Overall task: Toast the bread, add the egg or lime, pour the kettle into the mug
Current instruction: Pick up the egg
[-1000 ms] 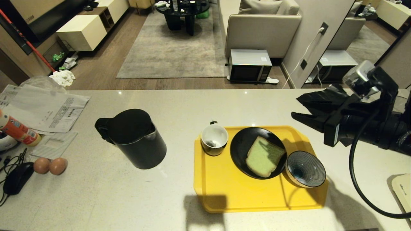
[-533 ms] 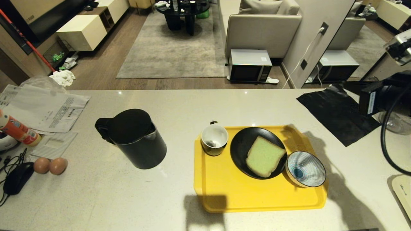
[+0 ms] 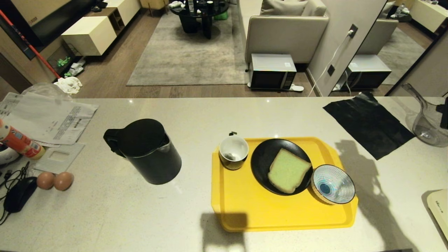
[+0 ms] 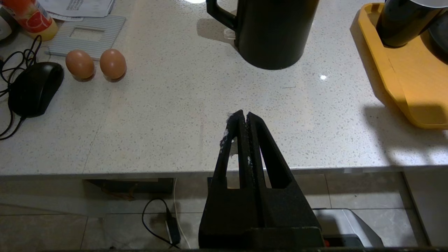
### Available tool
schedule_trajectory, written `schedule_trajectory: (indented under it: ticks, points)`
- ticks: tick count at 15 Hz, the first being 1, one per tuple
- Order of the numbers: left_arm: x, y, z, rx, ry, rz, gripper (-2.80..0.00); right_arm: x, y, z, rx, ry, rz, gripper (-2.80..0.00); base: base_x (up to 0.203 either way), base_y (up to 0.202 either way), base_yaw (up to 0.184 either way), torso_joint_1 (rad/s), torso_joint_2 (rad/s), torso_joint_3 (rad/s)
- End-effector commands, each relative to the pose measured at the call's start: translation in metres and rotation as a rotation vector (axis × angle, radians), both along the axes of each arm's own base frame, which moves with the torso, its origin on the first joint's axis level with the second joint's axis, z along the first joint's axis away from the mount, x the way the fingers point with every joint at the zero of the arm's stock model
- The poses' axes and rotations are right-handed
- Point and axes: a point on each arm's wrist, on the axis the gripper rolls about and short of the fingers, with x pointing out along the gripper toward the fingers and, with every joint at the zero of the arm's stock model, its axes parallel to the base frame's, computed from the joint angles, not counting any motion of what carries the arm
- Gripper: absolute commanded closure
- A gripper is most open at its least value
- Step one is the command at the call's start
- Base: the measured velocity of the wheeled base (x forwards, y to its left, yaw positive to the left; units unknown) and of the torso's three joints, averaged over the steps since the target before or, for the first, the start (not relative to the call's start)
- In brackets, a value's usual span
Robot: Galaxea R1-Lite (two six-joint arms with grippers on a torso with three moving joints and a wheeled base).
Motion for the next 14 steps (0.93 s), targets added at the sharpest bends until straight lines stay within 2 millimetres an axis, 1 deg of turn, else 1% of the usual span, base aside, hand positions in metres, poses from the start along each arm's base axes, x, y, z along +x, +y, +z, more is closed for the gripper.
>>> schedule_trajectory:
  ticks: [1,3,5,7,9,10,11,14]
  points:
    - [0.000,0.000,0.000,0.001,-0.001,0.000,0.00,-0.007,0.000,0.005,0.004,-0.026,-0.010,0.00,0.000,0.000,0.000,0.000,0.00,0.000]
    - [0.000,0.000,0.000,0.000,-0.001,0.000,0.00,-0.008,-0.001,0.004,0.014,-0.027,-0.013,0.00,0.000,0.000,0.000,0.000,0.00,0.000]
    - [0.000,0.000,0.000,0.000,-0.001,0.001,0.00,-0.016,-0.004,0.005,0.047,-0.019,0.019,0.00,0.000,0.000,0.000,0.000,0.00,0.000]
    - [0.000,0.000,0.000,0.000,-0.001,0.000,0.00,-0.023,-0.023,0.007,0.044,0.022,-0.003,0.00,0.000,0.000,0.000,0.000,0.00,0.000]
    - [0.000,0.000,0.000,0.000,-0.001,0.000,0.00,-0.035,-0.049,0.004,-0.005,0.117,-0.078,0.00,0.000,0.000,0.000,0.000,0.00,0.000]
    - [0.000,0.000,0.000,0.000,-0.001,0.000,0.00,-0.039,-0.057,0.002,-0.014,0.153,-0.082,0.00,0.000,0.000,0.000,0.000,0.00,0.000]
    - [0.000,0.000,0.000,0.000,-0.001,0.002,0.00,-0.039,-0.059,0.004,-0.006,0.156,-0.045,0.00,0.000,0.000,0.000,0.000,0.00,0.000]
    - [0.000,0.000,0.000,0.000,-0.001,0.000,0.00,-0.020,-0.057,0.018,-0.037,0.020,0.092,0.00,0.000,0.000,0.000,0.000,0.00,0.000]
